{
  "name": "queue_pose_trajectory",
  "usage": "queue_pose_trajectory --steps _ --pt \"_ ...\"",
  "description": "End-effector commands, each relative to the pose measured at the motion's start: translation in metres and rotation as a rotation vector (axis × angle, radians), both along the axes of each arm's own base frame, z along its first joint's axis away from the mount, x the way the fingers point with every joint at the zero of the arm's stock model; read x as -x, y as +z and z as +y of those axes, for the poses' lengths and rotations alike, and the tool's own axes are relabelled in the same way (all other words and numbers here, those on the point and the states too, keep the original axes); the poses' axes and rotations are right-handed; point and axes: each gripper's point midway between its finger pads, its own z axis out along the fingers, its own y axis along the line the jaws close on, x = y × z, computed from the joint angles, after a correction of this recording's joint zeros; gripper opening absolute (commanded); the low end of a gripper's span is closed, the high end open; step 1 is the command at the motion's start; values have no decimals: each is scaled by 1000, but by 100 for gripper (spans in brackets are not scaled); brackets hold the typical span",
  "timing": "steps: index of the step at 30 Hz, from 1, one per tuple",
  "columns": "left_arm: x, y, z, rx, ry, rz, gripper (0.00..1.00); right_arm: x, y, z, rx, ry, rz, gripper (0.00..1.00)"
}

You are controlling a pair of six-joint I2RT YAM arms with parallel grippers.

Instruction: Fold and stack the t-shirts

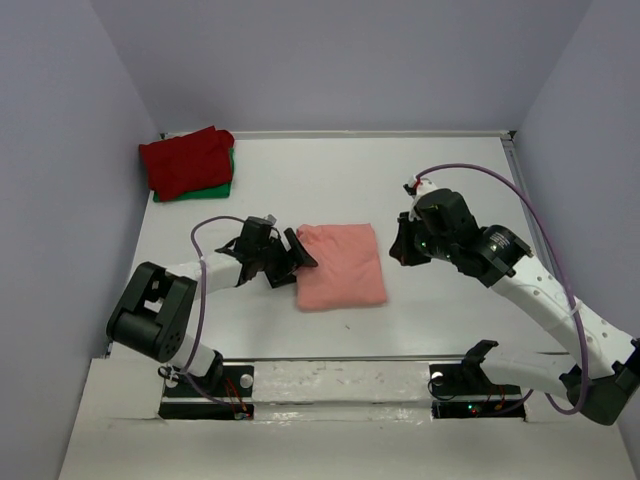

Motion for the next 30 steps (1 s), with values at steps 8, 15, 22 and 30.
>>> queue_pose_trajectory --steps 8,15,22,30 --pt "52 -63 16 -159 -24 211 88 2 20 9 -86 22 -58 0" --pt "46 -75 16 -185 -26 233 51 6 22 0 -74 1 -64 0" --pt "37 -82 15 -210 -34 254 0 5 18 0 -64 -3 -57 0" --pt "-3 -63 18 -290 -11 156 0 3 5 0 -36 1 -36 0"
